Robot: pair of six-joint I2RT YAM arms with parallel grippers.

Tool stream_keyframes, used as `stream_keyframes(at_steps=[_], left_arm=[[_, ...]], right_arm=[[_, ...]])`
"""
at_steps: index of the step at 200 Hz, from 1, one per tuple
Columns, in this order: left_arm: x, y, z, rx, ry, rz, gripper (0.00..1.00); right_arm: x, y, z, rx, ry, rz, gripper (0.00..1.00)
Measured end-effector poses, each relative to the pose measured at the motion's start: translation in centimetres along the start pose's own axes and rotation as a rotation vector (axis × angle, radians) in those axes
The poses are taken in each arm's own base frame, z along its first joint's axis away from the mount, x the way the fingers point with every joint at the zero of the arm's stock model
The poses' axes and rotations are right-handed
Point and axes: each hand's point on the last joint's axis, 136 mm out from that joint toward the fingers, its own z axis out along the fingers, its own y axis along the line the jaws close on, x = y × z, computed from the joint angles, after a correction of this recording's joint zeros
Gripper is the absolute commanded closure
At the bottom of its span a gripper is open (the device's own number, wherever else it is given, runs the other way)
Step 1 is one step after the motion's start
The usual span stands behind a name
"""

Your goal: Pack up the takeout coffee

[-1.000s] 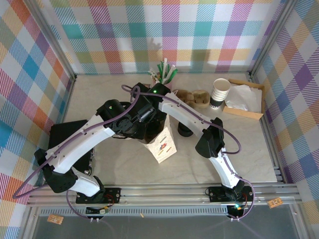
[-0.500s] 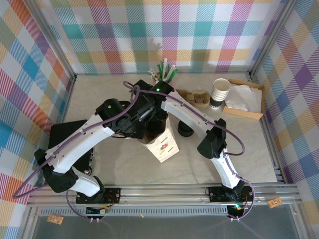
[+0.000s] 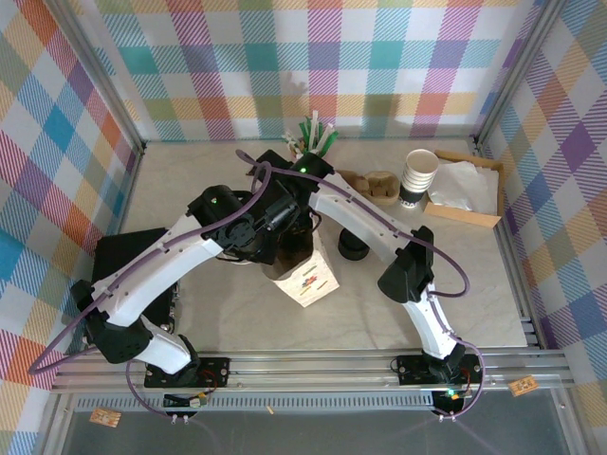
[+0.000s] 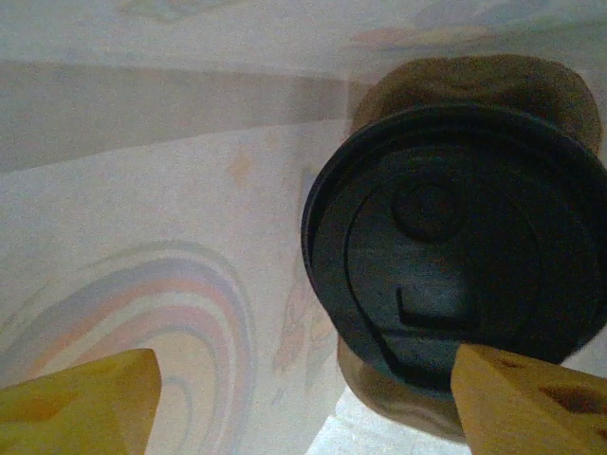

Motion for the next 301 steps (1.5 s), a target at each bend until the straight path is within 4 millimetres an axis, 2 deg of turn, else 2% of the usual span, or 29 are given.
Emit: stream_keyframes(at_steps=[21, 85, 99, 133, 143, 187, 221, 245, 273, 301], left_arm=[[-0.1, 0.0, -0.2, 0.001, -0.001, 0.001, 1.00], [0.0, 0.3, -0.4, -0.008, 0.000, 0.018, 1.00], [-0.1, 0.3, -0.5, -0.008, -0.005, 0.022, 0.92], [-0.6, 0.2, -0.9, 0.010, -0.048, 0.027, 0.66], [-0.8, 0.2, -1.1, 0.020, -0.069, 0.026, 0.62], [-1.4, 0.1, -1.8, 0.061, -0.143, 0.026, 0.55], [-0.6, 0.4, -1.5, 0.069, -0.141, 0.050, 0.54], [-0.4, 0.5, -1.5, 0.092, -0.173, 0.041, 0.54], [0.2, 0.6, -1.4, 0.118, -0.187, 0.033, 0.46], [-0.1, 0.2, -1.7, 0.152, -0.214, 0.023, 0.41]], right_arm=[[0.2, 0.8, -0.4, -0.054, -0.008, -0.005, 0.28], [0.1, 2.2, -0.8, -0.141, -0.019, -0.008, 0.30], [0.0, 2.3, -0.9, -0.144, -0.024, 0.000, 0.29], [-0.5, 2.7, -1.8, -0.159, -0.052, 0.013, 0.27], [-0.7, 2.8, -2.1, -0.162, -0.063, 0.021, 0.28], [-1.6, 3.2, -3.5, -0.170, -0.113, 0.049, 0.29], [-2.1, 3.6, -5.0, -0.187, -0.158, 0.059, 0.30], [-2.2, 3.7, -5.1, -0.180, -0.169, 0.055, 0.30], [-2.2, 3.7, -5.1, -0.169, -0.175, 0.051, 0.30], [-2.4, 3.8, -5.7, -0.158, -0.198, 0.050, 0.31]])
